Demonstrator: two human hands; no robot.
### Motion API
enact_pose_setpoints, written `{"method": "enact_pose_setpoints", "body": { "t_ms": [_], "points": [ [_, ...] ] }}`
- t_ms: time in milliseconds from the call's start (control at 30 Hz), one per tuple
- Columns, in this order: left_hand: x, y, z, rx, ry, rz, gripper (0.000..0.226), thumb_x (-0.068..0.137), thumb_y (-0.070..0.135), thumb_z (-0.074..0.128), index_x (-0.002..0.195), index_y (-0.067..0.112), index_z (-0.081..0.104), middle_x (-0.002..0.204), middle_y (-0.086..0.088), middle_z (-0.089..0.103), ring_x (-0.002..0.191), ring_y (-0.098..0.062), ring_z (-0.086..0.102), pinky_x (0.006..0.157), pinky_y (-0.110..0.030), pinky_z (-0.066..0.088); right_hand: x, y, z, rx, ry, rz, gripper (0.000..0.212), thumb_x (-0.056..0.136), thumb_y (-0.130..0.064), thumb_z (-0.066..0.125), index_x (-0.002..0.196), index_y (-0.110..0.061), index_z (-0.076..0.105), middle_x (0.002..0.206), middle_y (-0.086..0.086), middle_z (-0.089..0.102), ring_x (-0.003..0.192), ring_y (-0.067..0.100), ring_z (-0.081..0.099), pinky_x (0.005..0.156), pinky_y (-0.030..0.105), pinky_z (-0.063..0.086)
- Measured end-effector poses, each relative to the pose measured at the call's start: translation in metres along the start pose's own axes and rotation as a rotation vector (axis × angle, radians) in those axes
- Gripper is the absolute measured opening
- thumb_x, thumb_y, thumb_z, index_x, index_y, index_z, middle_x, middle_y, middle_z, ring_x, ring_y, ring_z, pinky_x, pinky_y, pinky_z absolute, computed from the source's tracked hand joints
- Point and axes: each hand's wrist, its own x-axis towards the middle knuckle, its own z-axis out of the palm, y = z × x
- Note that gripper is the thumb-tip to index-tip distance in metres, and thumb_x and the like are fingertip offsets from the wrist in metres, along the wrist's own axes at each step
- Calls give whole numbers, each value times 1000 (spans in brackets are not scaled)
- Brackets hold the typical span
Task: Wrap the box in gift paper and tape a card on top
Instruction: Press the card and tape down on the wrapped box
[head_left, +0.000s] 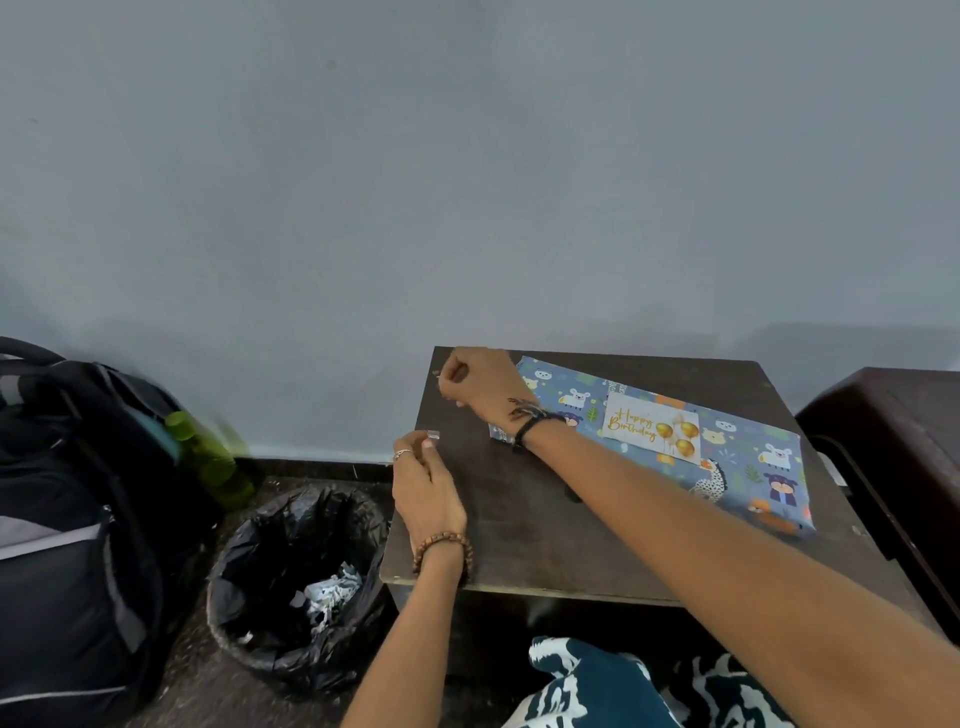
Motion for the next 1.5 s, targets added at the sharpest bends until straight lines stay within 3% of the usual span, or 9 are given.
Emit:
{"method": "enact_pose_setpoints", "body": {
  "t_ms": [133,267,367,433,600,900,1067,1233,1500],
  "points": [
    [-7,9,-6,-123,-1,-42,6,92,16,55,90,12,59,87,-1,60,80,-12,55,65,-12,40,-47,-5,-17,397,116,125,14,79,0,64,70,-10,62,65,-1,63,61,8,62,60,16,55],
    [-29,34,5,-362,-4,-153,11,86,9,63,77,15,62,74,-2,64,72,-16,62,71,-28,54,-95,-8,-44,726,192,237,15,83,5,63,73,-7,61,70,7,63,63,11,64,64,19,56],
    [-56,58,13,-458,-155,-130,14,87,4,60,77,14,64,72,-2,64,64,-9,62,63,-20,54,-125,-12,-65,862,224,286,13,83,6,62,77,-5,61,75,10,64,66,14,65,64,20,58],
    [-72,73,15,-476,-228,-96,14,87,4,60,78,13,66,73,-1,65,61,-3,61,60,-17,53,-142,-13,-79,883,271,279,11,83,4,63,77,-5,61,75,12,65,64,13,66,61,22,58],
    [-104,105,15,-559,-371,-80,11,88,5,59,81,6,68,70,-4,66,60,-7,62,60,-21,54,-171,-13,-111,853,383,211,7,83,2,64,80,-3,62,73,11,66,61,13,67,59,22,56],
    [-141,143,11,-637,-456,-37,12,89,3,57,83,1,67,72,-6,68,60,-4,65,58,-10,51,-205,-26,-140,662,544,71,8,82,0,66,78,-6,64,74,11,67,64,13,67,62,21,56],
    [-147,155,3,-505,-526,84,8,85,2,61,85,-4,67,72,-9,67,56,-2,65,56,-9,49,-219,-26,-155,672,554,38,18,81,0,67,83,-11,53,72,12,68,66,15,69,62,23,56],
    [-144,163,0,-415,-523,140,15,85,-2,60,74,6,65,59,2,67,51,-2,64,53,-11,50,-231,-32,-166,687,547,5,32,81,0,68,101,-12,46,78,14,71,70,18,70,61,20,56],
    [-157,176,-6,-592,-660,11,12,88,-1,56,79,2,64,62,-4,69,56,-9,67,57,-15,54,-241,-35,-177,740,546,-1,38,80,-1,70,103,-13,42,74,11,70,67,14,67,60,20,54]
  ]
}}
